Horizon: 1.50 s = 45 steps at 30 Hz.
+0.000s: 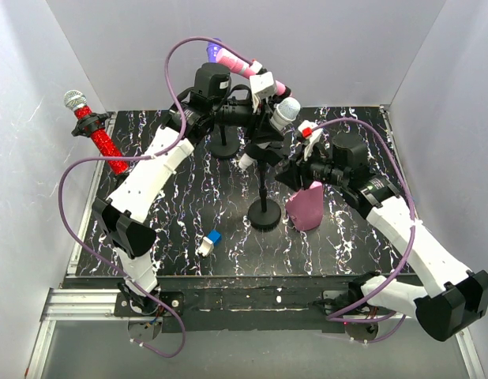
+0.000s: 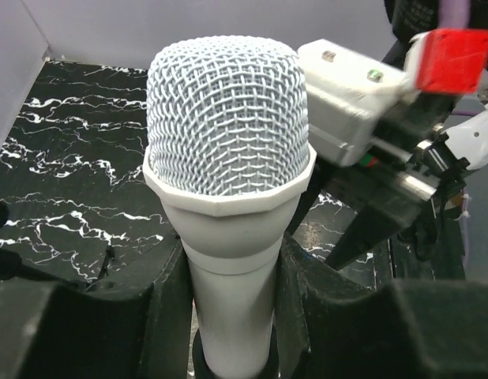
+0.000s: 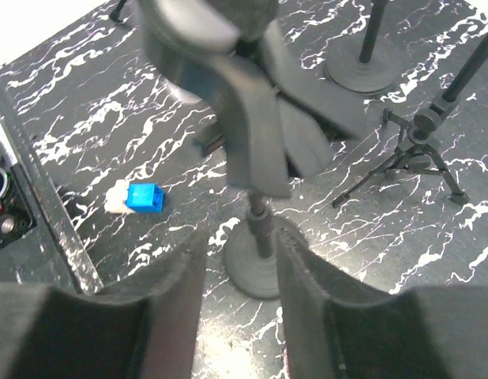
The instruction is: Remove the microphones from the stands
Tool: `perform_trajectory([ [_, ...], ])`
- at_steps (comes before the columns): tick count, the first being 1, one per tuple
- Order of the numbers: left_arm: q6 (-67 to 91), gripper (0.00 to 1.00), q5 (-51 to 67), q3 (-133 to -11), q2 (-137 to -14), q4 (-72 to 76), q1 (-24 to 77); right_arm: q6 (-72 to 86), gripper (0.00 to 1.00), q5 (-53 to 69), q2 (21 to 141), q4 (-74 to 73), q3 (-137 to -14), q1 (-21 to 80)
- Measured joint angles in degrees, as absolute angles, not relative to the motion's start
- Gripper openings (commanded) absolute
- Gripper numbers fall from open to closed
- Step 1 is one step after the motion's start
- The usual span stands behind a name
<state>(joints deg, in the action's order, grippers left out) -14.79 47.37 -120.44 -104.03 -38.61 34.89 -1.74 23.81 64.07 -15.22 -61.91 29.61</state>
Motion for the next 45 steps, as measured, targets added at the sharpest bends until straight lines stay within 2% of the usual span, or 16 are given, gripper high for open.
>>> perform_trajectory([
  [2,-14.61,0.03,49.19,-120.51,-104.16,-38.79,34.20,-1.69,0.66,25.91,63.35,-15.64,-61.91,28.64],
  [5,-15.03,0.00,52.16,-120.51,-104.55,-38.02,31.59,-2.35,0.81,31.70,61.78,-16.34,-61.91,25.08],
  [7,-15.05,0.00,55.37,-120.29,-104.55,-37.87,28.99,-4.03,0.85,34.52,60.75,-16.56,-61.91,23.20],
  [12,-15.00,0.00,63.51,-115.31,-103.44,-32.36,24.82,-6.07,0.86,40.80,60.99,-13.74,-61.91,22.98],
  [18,-16.03,0.00,68.88,-109.89,-100.49,-27.73,25.12,-6.04,0.86,46.04,67.61,-5.52,-62.08,23.07],
  [25,-17.91,0.00,71.22,-109.86,-100.49,-28.21,25.34,-5.96,0.86,48.29,75.20,0.19,-66.19,23.38],
  [37,-18.74,0.00,71.85,-109.86,-100.49,-28.47,25.30,-4.80,0.86,50.87,78.02,6.17,-69.10,25.96],
  [42,-19.38,0.00,72.05,-109.86,-100.49,-28.71,25.30,-3.99,0.81,50.98,80.62,7.07,-69.28,26.30],
  [45,-19.55,0.00,72.10,-109.86,-100.49,-28.77,25.30,-3.60,0.68,51.24,81.01,7.11,-69.28,26.39],
])
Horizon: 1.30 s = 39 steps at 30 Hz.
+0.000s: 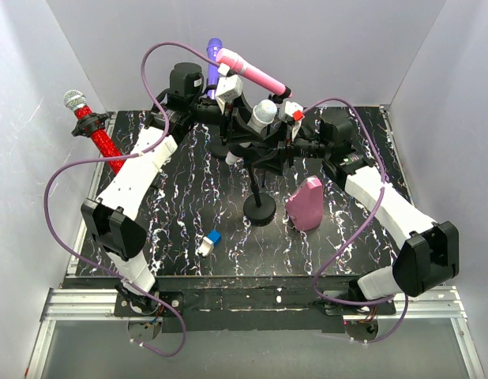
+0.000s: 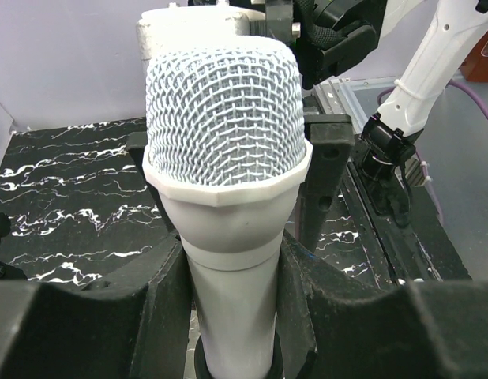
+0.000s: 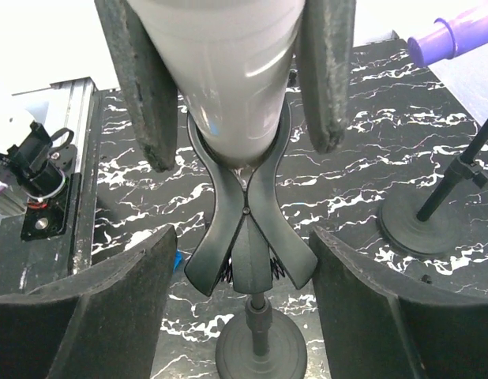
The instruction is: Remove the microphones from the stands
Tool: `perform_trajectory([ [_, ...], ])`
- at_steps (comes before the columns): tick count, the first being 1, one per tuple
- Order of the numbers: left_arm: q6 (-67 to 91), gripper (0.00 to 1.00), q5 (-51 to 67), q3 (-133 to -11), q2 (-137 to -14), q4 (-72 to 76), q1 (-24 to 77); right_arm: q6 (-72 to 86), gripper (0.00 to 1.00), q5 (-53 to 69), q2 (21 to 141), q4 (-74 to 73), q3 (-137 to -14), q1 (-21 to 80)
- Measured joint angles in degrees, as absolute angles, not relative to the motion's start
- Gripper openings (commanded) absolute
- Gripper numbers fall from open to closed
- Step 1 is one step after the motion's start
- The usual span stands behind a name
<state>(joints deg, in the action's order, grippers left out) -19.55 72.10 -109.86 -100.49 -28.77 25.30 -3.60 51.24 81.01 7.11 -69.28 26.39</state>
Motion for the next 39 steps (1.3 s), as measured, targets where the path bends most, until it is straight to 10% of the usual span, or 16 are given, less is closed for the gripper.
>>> perform_trajectory([
  [8,-20.08,0.00,72.44,-109.93,-100.49,-29.39,25.30,-3.44,0.02,51.59,81.01,7.64,-69.25,26.26],
  [14,-19.97,0.00,72.14,-111.57,-101.12,-30.87,25.36,-3.60,0.01,51.40,80.79,7.97,-68.75,26.22],
  [15,-19.75,0.00,72.20,-112.42,-101.67,-31.42,25.39,-3.60,0.03,51.24,80.64,7.97,-68.62,26.20],
  [20,-19.35,0.00,72.18,-114.39,-102.87,-32.69,25.67,-3.31,0.79,51.09,80.29,7.88,-68.45,25.93],
  [26,-19.07,0.00,71.77,-114.13,-102.85,-32.16,25.56,-3.86,0.85,51.83,80.14,7.57,-68.40,26.68],
  [36,-17.98,0.00,72.05,-113.14,-102.43,-31.55,25.58,-5.17,0.37,50.96,80.27,6.72,-68.40,26.79],
  [39,-17.96,0.00,72.10,-113.10,-102.37,-31.29,25.56,-5.39,0.03,50.30,80.27,6.61,-68.40,26.89],
])
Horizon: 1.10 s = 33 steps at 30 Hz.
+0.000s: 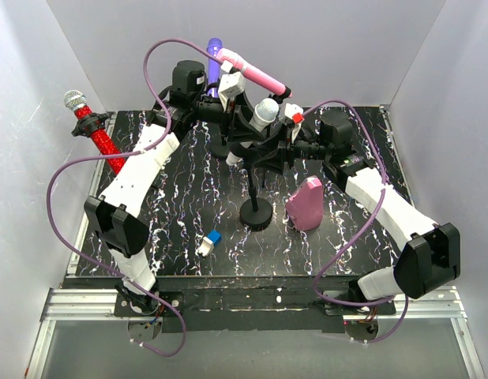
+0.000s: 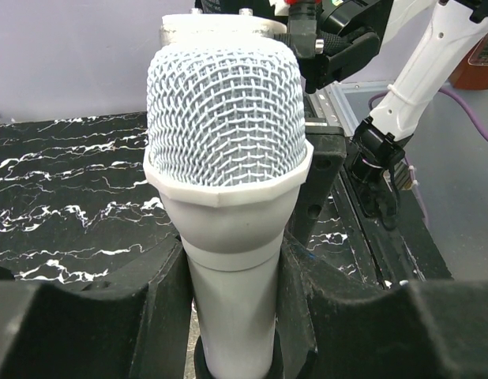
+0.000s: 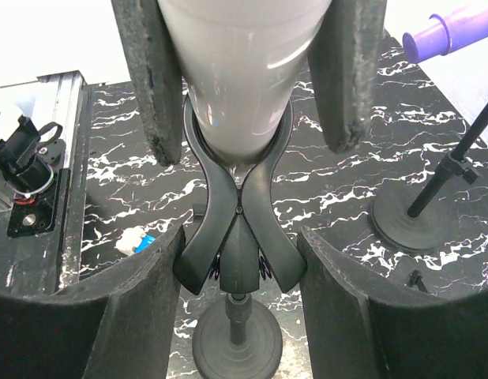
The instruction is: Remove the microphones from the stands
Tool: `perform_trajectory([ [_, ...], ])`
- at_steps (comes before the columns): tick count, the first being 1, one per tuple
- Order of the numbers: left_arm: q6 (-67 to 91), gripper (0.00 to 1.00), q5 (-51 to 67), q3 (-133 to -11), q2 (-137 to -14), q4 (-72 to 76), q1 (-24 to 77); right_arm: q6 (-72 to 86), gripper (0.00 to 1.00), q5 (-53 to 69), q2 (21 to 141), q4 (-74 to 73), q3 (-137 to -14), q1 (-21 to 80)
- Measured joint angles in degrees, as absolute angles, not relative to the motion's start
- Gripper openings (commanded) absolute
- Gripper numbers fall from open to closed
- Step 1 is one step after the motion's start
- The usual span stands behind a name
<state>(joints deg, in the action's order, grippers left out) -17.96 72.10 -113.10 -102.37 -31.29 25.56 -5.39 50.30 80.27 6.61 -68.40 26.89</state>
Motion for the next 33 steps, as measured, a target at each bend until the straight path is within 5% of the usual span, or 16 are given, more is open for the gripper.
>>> perform_trajectory([
  [7,-17.93,0.00,72.10,-113.12,-102.37,-31.27,25.56,-5.65,0.01,49.91,80.27,6.59,-68.40,27.03],
  [12,-17.58,0.00,71.85,-115.79,-103.31,-32.99,25.56,-5.58,0.78,49.65,80.27,7.51,-68.36,27.03],
  [19,-17.34,0.00,71.44,-116.68,-103.50,-32.45,25.15,-5.91,0.85,50.19,80.64,8.10,-67.59,27.73],
  [22,-17.08,0.00,71.44,-116.46,-103.50,-32.29,24.95,-5.69,0.79,50.98,81.36,8.40,-67.61,27.79],
  [29,-16.51,0.00,71.75,-115.20,-103.50,-31.86,24.80,-4.14,0.39,50.78,83.09,9.91,-67.61,27.46],
  [33,-16.43,0.00,71.88,-115.04,-103.50,-31.75,24.53,-3.81,0.02,50.81,83.33,9.82,-67.61,27.51],
])
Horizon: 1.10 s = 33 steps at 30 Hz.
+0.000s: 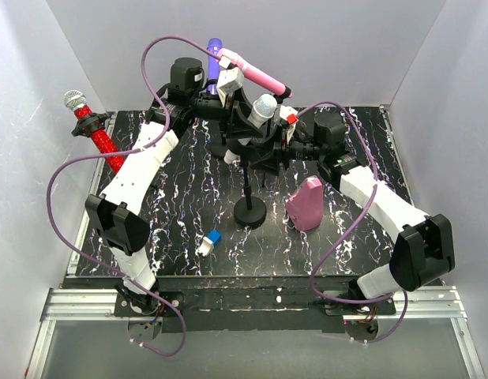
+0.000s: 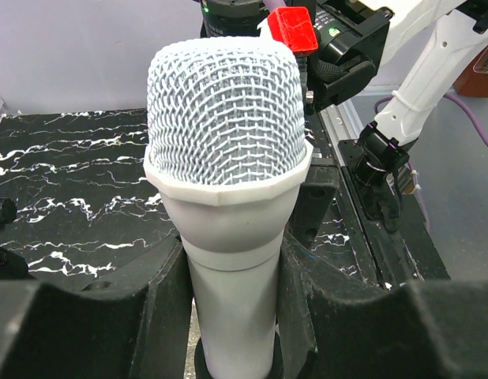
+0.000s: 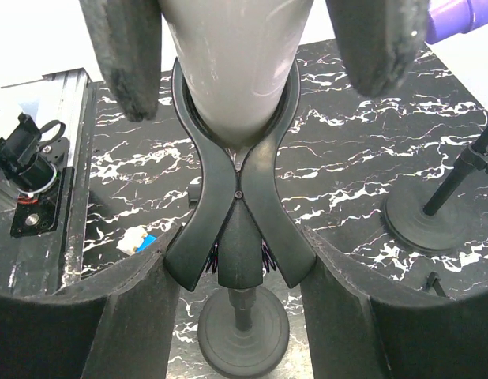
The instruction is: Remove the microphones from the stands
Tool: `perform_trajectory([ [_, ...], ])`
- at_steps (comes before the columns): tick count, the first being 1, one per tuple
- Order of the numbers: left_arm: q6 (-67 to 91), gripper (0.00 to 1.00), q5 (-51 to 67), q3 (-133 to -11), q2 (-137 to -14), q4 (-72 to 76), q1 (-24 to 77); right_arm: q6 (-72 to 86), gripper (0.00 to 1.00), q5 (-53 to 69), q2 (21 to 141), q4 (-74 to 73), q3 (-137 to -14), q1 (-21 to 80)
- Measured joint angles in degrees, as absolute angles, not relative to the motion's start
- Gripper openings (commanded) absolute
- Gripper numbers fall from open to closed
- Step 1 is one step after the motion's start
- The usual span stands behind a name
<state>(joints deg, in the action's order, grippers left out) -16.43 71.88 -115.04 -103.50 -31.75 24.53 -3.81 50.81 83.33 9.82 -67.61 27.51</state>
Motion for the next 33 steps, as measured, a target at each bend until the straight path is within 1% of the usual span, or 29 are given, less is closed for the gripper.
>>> perform_trajectory([
  [4,-16.45,0.00,71.90,-115.07,-103.50,-31.73,24.53,-3.90,0.01,50.74,83.33,9.78,-67.61,27.51],
  [5,-16.43,0.00,71.90,-115.11,-103.50,-31.77,24.53,-3.88,0.10,50.72,83.33,9.72,-67.61,27.51],
  [6,-16.43,0.00,71.88,-115.13,-103.50,-31.81,24.53,-3.86,0.32,50.74,83.33,9.65,-67.61,27.51],
  [7,-16.40,0.00,71.88,-115.24,-103.50,-31.99,24.53,-3.86,0.51,50.72,83.33,9.61,-67.61,27.51],
  [8,-16.38,0.00,71.83,-115.26,-103.53,-32.01,24.53,-3.81,0.64,50.70,83.33,9.63,-67.61,27.51],
  [9,-16.38,0.00,71.81,-115.26,-103.53,-32.08,24.51,-3.55,0.75,50.61,83.31,9.65,-67.61,27.51],
  [10,-16.40,0.00,71.79,-115.26,-103.53,-32.08,24.51,-3.22,0.79,50.54,83.31,9.76,-67.61,27.53],
  [11,-16.53,0.00,71.72,-115.24,-103.53,-31.97,24.47,-2.66,0.82,50.54,83.31,9.91,-67.61,27.57],
  [15,-16.51,0.00,71.66,-114.02,-103.02,-30.37,24.14,0.89,0.84,50.78,83.33,10.63,-67.61,27.88],
  [19,-16.45,0.00,71.81,-111.90,-101.95,-28.45,24.10,3.40,0.80,51.16,83.64,11.33,-67.61,27.88],
  [21,-16.36,0.00,71.83,-111.22,-101.62,-27.83,24.10,4.08,0.75,51.13,83.74,11.68,-67.61,27.86],
  [22,-16.32,0.00,71.83,-110.91,-101.43,-27.64,24.10,4.34,0.69,51.16,83.79,11.79,-67.61,27.86],
  [23,-16.23,0.00,71.85,-110.43,-101.16,-27.29,24.10,4.56,0.61,51.11,83.85,11.92,-67.61,27.86],
  [25,-16.03,0.00,72.03,-109.69,-100.66,-26.89,24.10,4.62,0.34,50.89,84.03,12.21,-67.61,27.83],
  [26,-15.92,0.00,71.77,-109.32,-100.33,-26.83,24.10,4.51,0.18,50.92,84.18,12.47,-67.61,27.79],
  [27,-16.01,0.00,71.50,-109.10,-100.16,-26.65,24.08,4.43,0.05,50.98,84.29,12.38,-67.68,27.79],
  [28,-15.90,0.00,71.42,-109.10,-100.16,-26.68,24.05,3.99,0.01,51.00,84.49,12.19,-67.77,27.83],
  [33,-15.75,0.00,70.83,-109.12,-99.92,-26.55,23.66,3.51,0.01,51.96,84.77,9.82,-68.16,27.97],
])
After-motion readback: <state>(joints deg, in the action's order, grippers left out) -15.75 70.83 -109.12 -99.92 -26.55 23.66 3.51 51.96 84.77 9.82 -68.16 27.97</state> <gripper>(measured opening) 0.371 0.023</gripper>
